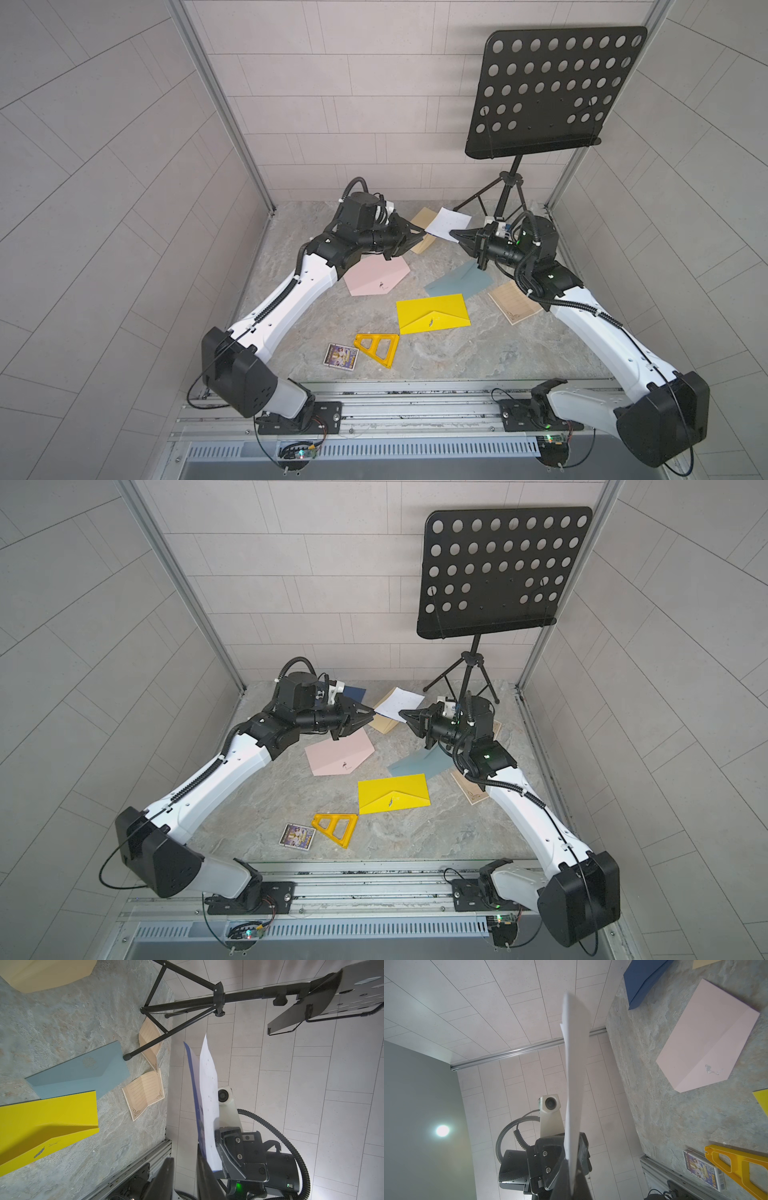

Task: Take the letter paper out of the envelope
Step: Unfold the letter paper.

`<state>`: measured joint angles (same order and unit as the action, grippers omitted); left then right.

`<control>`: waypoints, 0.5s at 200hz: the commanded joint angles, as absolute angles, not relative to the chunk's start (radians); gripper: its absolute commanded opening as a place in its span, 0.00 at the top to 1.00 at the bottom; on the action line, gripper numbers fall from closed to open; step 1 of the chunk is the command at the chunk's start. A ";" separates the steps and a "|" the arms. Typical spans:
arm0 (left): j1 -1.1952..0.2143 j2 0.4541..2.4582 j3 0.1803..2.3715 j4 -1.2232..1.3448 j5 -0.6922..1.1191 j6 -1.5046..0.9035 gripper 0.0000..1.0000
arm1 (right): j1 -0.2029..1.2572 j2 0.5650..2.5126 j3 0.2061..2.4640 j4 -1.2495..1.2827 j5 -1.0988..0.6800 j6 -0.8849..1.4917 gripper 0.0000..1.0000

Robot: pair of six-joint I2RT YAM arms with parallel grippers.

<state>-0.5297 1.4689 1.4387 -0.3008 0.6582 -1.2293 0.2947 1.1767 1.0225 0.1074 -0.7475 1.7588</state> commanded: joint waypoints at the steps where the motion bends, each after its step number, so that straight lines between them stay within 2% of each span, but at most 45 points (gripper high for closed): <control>1: -0.527 1.462 1.460 -0.296 0.668 -1.216 0.74 | 0.302 1.167 1.025 0.126 -0.736 1.775 1.00; 100: -0.527 1.478 1.506 -0.371 0.658 -1.166 0.69 | 0.319 1.166 1.037 0.058 -0.739 1.720 1.00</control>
<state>-0.5297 1.4696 1.4734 -0.3557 0.6575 -1.1873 0.3084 1.1767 1.0225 0.0769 -0.7433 1.7317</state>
